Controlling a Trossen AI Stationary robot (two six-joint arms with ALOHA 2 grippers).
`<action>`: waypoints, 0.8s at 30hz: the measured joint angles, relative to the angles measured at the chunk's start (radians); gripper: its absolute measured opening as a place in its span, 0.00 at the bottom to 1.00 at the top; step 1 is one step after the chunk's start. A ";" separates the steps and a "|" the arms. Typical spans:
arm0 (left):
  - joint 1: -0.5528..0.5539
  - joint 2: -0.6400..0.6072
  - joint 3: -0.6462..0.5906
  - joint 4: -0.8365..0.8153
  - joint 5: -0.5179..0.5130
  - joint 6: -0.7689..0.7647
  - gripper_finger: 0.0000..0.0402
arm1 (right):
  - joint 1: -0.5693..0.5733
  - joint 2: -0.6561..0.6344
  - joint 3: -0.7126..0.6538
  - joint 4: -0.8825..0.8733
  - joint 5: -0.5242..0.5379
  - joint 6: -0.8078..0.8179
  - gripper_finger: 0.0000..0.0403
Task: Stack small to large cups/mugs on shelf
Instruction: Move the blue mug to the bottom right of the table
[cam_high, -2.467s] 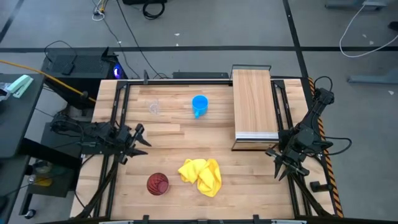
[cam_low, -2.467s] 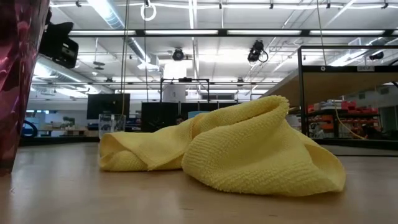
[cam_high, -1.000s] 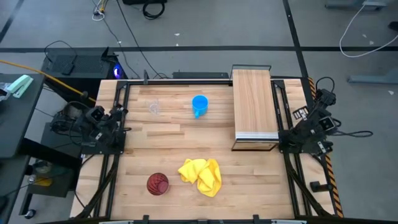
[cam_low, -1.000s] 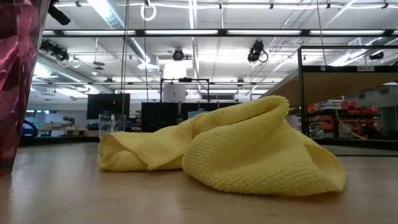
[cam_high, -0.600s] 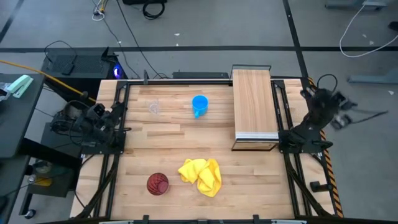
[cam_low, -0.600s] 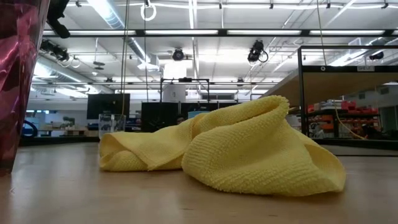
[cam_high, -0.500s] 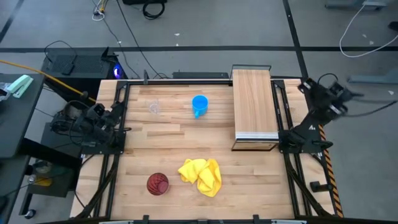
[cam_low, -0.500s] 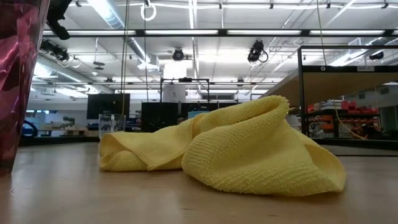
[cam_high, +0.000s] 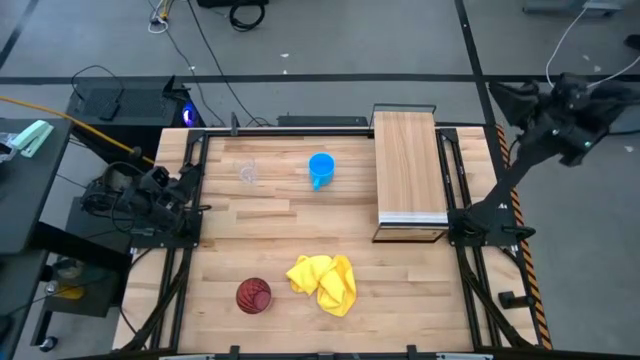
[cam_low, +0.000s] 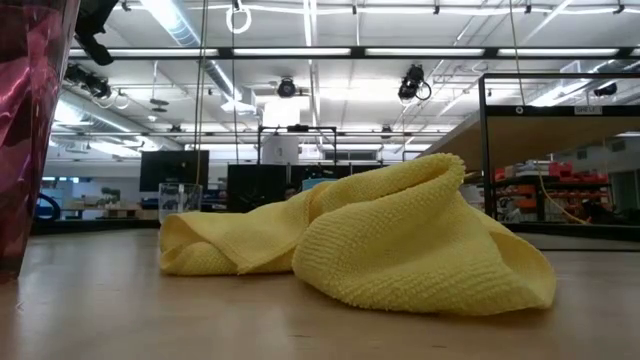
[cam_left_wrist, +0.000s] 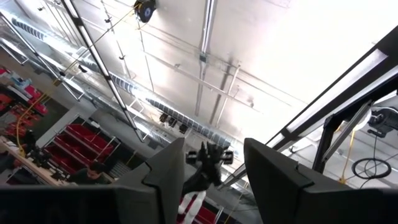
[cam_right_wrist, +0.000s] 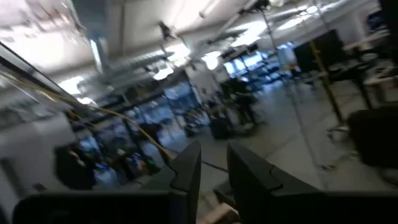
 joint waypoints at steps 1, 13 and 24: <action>0.000 0.000 0.000 -0.003 0.000 0.000 0.43 | 0.000 0.035 0.053 -0.040 0.028 -0.001 0.21; 0.000 0.000 0.000 -0.006 0.000 -0.011 0.43 | 0.000 0.229 0.378 -0.233 0.189 0.018 0.21; 0.000 0.000 0.000 -0.016 0.000 -0.011 0.43 | 0.098 0.224 0.378 -0.551 0.187 0.342 0.21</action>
